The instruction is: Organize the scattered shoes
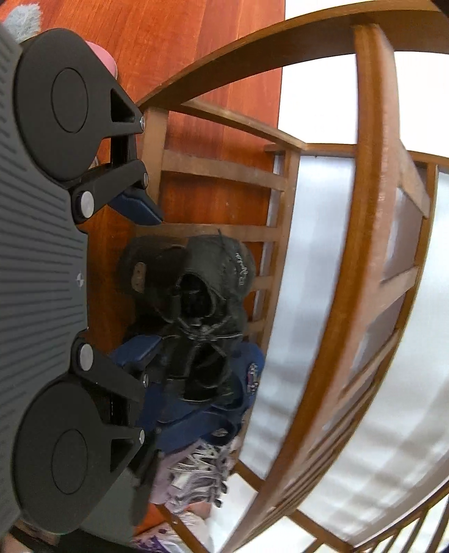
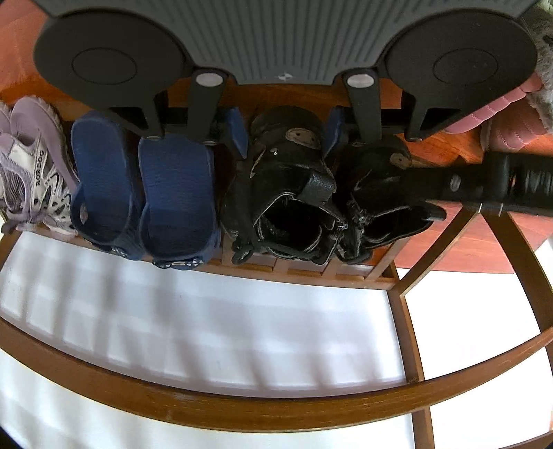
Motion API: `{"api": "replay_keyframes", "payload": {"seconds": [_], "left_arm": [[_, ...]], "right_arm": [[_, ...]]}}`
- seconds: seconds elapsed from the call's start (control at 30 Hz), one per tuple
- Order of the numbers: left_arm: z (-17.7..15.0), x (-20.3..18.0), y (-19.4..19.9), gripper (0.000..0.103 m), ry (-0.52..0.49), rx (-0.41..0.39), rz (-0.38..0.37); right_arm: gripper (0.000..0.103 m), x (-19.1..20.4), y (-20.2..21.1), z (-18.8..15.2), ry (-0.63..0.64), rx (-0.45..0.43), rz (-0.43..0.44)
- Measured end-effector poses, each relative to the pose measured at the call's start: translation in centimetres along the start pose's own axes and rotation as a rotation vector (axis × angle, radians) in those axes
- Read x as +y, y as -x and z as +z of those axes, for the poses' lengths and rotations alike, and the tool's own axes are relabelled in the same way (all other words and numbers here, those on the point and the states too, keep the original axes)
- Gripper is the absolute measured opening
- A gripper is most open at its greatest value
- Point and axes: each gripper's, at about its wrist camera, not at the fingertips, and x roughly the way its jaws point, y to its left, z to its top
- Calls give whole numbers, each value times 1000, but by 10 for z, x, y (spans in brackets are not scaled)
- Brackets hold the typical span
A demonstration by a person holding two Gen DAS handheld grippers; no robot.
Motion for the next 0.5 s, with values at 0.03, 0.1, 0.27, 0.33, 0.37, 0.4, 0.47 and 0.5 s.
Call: {"api": "replay_keyframes", "payload": {"seconds": [0.03, 0.1, 0.27, 0.33, 0.37, 0.4, 0.47, 0.5], "left_arm": [[-2, 0, -1, 69, -6, 4, 2], [-1, -1, -5, 66, -11, 11, 5], [-2, -2, -17, 56, -29, 30, 12], [-3, -2, -23, 31, -44, 33, 13], [-4, -3, -24, 28, -51, 33, 16], [-5, -3, -25, 28, -57, 32, 18], [-5, -4, -26, 28, -63, 28, 19], [-4, -4, -27, 28, -64, 28, 19]], "right_arm": [[51, -1, -2, 1, 1, 0, 0], [51, -2, -7, 4, 2, 0, 0], [54, -8, -17, 9, -10, 6, 10], [55, -9, -16, 8, -12, 9, 13], [55, -9, -15, 8, -13, 10, 13], [56, -9, -14, 8, -15, 11, 13], [57, -11, -10, 6, -30, 14, 14], [57, -12, -9, 6, -35, 14, 14]]}}
